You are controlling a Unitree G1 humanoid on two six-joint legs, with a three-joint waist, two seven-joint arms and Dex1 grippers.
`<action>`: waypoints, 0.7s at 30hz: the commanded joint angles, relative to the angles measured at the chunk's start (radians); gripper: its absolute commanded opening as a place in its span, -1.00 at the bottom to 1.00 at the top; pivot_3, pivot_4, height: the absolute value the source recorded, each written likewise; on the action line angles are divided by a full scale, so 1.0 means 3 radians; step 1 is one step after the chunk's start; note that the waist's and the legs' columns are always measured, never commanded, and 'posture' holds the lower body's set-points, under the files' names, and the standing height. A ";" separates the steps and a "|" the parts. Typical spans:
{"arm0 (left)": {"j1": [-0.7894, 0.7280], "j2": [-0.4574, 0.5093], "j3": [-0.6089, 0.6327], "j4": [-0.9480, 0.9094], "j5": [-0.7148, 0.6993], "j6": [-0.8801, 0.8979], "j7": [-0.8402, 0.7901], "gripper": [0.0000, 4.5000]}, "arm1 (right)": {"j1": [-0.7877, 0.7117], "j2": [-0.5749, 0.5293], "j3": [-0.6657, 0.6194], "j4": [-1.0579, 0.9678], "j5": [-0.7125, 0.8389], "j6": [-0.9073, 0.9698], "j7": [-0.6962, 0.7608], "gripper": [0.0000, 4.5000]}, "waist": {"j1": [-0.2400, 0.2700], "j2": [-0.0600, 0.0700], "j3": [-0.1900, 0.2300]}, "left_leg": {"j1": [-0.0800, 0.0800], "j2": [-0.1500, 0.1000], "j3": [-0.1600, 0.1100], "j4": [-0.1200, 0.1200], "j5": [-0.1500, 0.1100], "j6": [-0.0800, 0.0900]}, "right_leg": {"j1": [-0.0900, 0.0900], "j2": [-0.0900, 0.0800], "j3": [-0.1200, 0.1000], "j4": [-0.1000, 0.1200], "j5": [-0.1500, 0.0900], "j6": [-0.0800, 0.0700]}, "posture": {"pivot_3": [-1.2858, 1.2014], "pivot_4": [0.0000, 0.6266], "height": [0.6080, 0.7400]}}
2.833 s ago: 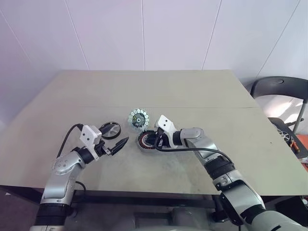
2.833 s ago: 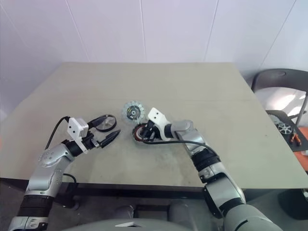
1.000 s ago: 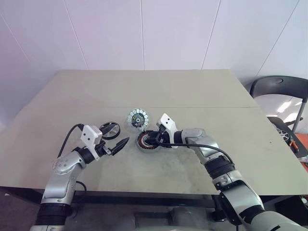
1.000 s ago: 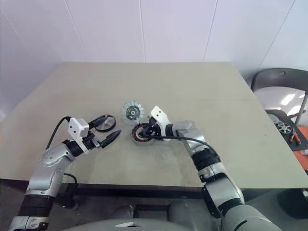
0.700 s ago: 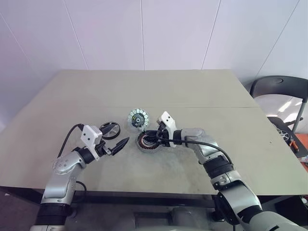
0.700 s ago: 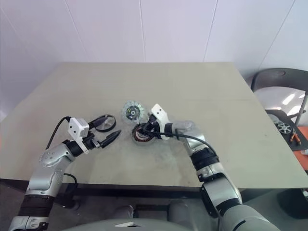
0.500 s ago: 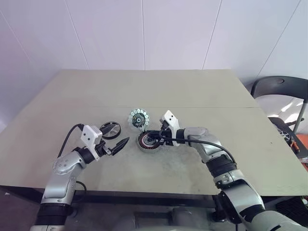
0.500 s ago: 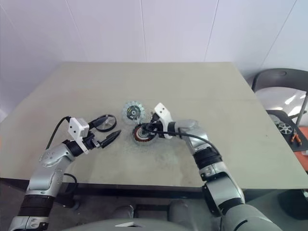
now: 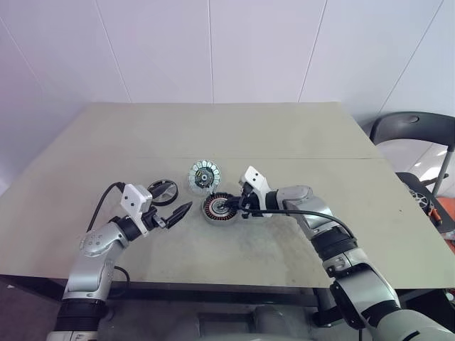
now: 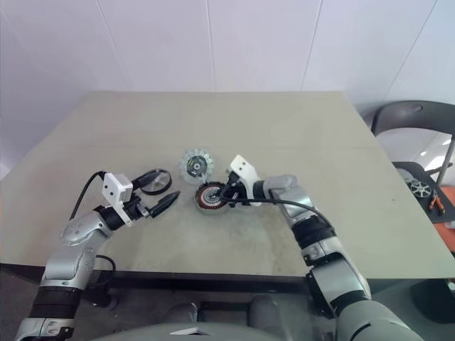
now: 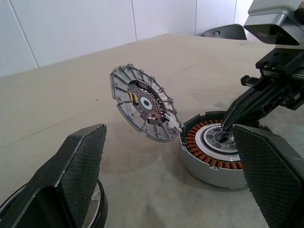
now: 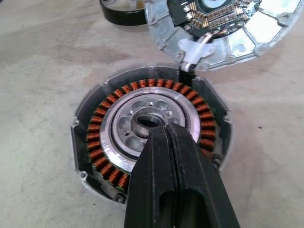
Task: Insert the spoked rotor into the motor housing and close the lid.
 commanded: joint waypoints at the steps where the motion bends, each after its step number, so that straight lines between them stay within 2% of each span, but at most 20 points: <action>1: -0.0039 0.0018 0.0017 -0.0057 0.0005 -0.0055 -0.0001 1.00 | -0.0010 0.0053 0.0049 -0.0170 0.0019 0.0026 0.0040 -0.99 | -0.0008 0.0000 0.0000 | 0.0000 0.0000 0.0000 0.0000 0.0000 0.0000 | 0.0000 0.0000 0.0000 0.0000 0.0000 0.0000 | 0.03 -1.00 1.00; 9: -0.0034 0.0013 0.0014 -0.0061 0.0003 -0.0055 -0.0006 1.00 | -0.0113 0.0154 -0.0154 0.0014 0.0023 -0.0206 -0.0229 -0.99 | -0.0006 0.0000 0.0002 | 0.0001 0.0001 0.0000 -0.0002 0.0000 0.0000 | -0.0001 0.0001 0.0000 0.0000 0.0000 0.0000 | 0.03 -1.00 1.00; 13: -0.0043 0.0012 0.0009 -0.0053 0.0007 -0.0055 -0.0008 1.00 | -0.0161 0.0191 -0.0278 -0.0022 0.0206 -0.0073 -0.0147 -0.99 | 0.0005 -0.0002 0.0009 | -0.0002 0.0000 0.0000 -0.0001 0.0000 0.0000 | -0.0001 0.0000 0.0000 0.0000 0.0000 0.0000 | 0.03 -1.00 1.00; 21: -0.0042 0.0018 0.0010 -0.0054 0.0002 -0.0053 -0.0019 1.00 | 0.0090 0.0002 0.0215 -0.0210 -0.0026 0.0103 0.0123 -0.99 | 0.0002 0.0000 0.0010 | -0.0001 0.0000 0.0000 -0.0002 0.0000 0.0000 | -0.0001 0.0000 0.0000 -0.0001 0.0000 0.0000 | 0.03 -1.00 1.00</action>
